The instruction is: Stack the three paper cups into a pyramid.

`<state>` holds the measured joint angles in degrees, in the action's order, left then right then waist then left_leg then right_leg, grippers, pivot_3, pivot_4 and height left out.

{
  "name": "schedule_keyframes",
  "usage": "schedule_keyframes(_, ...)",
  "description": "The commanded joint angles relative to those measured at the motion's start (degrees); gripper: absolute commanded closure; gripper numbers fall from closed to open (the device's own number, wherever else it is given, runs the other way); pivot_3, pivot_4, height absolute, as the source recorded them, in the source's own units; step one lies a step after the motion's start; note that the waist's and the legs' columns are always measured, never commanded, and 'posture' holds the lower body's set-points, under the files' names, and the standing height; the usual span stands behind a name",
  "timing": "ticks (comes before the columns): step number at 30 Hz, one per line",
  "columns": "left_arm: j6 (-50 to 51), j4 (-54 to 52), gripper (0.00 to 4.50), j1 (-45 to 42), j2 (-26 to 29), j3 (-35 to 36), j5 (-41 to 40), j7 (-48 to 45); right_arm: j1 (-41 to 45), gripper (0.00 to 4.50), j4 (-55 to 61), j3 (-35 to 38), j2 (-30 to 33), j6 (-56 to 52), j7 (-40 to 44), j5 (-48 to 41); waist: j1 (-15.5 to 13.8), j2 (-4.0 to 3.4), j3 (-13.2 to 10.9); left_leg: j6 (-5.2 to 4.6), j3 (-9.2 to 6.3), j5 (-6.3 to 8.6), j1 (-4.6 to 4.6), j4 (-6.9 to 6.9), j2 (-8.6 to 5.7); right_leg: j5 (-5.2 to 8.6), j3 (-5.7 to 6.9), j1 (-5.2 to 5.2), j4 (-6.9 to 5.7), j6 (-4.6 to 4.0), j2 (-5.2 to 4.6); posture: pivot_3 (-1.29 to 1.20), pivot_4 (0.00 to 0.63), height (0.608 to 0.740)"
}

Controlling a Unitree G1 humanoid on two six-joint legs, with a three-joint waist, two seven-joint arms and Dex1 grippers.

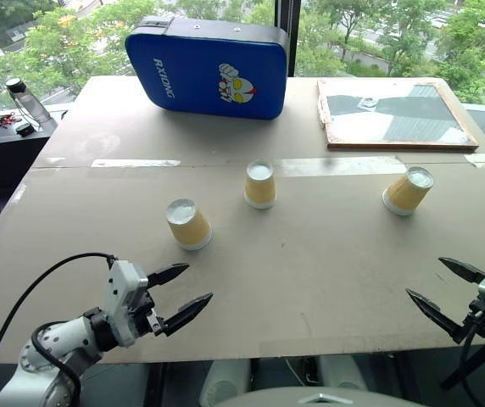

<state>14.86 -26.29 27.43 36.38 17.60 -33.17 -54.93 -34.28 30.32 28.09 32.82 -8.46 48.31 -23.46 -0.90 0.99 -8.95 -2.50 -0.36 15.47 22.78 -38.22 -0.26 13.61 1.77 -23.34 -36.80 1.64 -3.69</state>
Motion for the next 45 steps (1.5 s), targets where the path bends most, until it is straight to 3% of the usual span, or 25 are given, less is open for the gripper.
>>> schedule_keyframes(1, -1.3, -0.3, 0.00, -0.6, 0.1, 0.6, -0.7, -1.0, 2.4, 0.07, 2.0, -0.9, -0.4, -1.1, -2.8, -0.6, 0.0, 0.00, 0.0, 0.00, 0.00, 0.00, -0.01, 0.00, 0.00, 0.00, 0.00, 0.00, 0.00, 0.00, 0.00, 0.00, 0.150, 0.740)
schedule_keyframes(9, -1.5, -3.6, 0.00, -2.6, -0.2, 1.2, -3.4, -1.5, 12.0, 0.07, 4.0, -5.8, -1.9, -7.7, -14.2, 4.0, -0.1, -0.08, 0.0, 0.00, 0.03, -0.01, -0.07, -0.08, 0.10, -0.11, 0.14, 0.00, -0.02, -0.16, 0.02, 0.00, 0.150, 0.740)
schedule_keyframes(14, 1.8, -9.8, 0.00, -4.5, 3.0, 1.2, -10.4, -4.6, 28.0, 0.07, 1.3, -8.3, -1.2, -20.9, -25.5, 6.8, 0.3, -0.08, 0.0, 0.02, 0.14, -0.02, 0.02, -0.09, 0.09, -0.13, 0.07, -0.05, -0.02, -0.18, 0.05, 0.00, 0.150, 0.740)
schedule_keyframes(20, 6.7, -13.8, 0.00, -11.1, 5.2, 0.7, -16.0, -0.8, 44.1, 0.07, -6.6, -8.8, -3.2, -33.1, -32.7, 5.7, -0.1, -0.10, 0.0, 0.02, 0.13, -0.02, 0.00, -0.06, 0.06, -0.15, 0.09, -0.02, -0.04, -0.22, 0.15, 0.00, 0.150, 0.740)
schedule_keyframes(35, 12.3, -17.2, 0.00, -14.5, 7.1, 1.8, -20.7, 4.8, 58.2, 0.07, -22.9, -11.7, -3.0, -36.9, -34.2, 7.5, 0.1, -0.18, -0.1, 0.00, 0.22, -0.02, -0.03, -0.05, 0.05, -0.28, -0.15, -0.03, -0.06, 0.02, 0.56, 0.00, 0.150, 0.740)
schedule_keyframes(38, 12.5, -17.2, 0.00, -14.6, 7.3, 2.1, -21.2, 5.1, 58.5, 0.86, -24.2, -11.7, -2.9, -36.7, -33.7, 7.4, 0.2, -0.19, -0.1, 0.00, 0.23, -0.03, -0.03, -0.05, 0.04, -0.29, -0.17, -0.03, -0.06, 0.02, 0.56, 0.00, 0.150, 0.740)
schedule_keyframes(41, 12.3, -17.3, 0.00, -14.2, 7.5, 2.4, -21.4, 4.9, 57.9, 2.34, -24.4, -11.6, -2.7, -37.2, -33.2, 7.1, 0.2, -0.20, -0.1, 0.00, 0.27, -0.03, -0.03, -0.05, 0.05, -0.29, -0.22, -0.03, -0.06, 0.02, 0.56, 0.00, 0.150, 0.740)
schedule_keyframes(45, 11.9, -17.5, 0.00, -13.5, 7.3, 2.6, -21.5, 4.3, 57.0, 2.51, -21.6, -11.0, -1.6, -36.5, -30.4, 5.6, 0.2, -0.20, -0.1, 0.00, 0.27, -0.03, -0.03, -0.05, 0.05, -0.29, -0.22, -0.04, -0.06, 0.02, 0.57, 0.00, 0.150, 0.740)
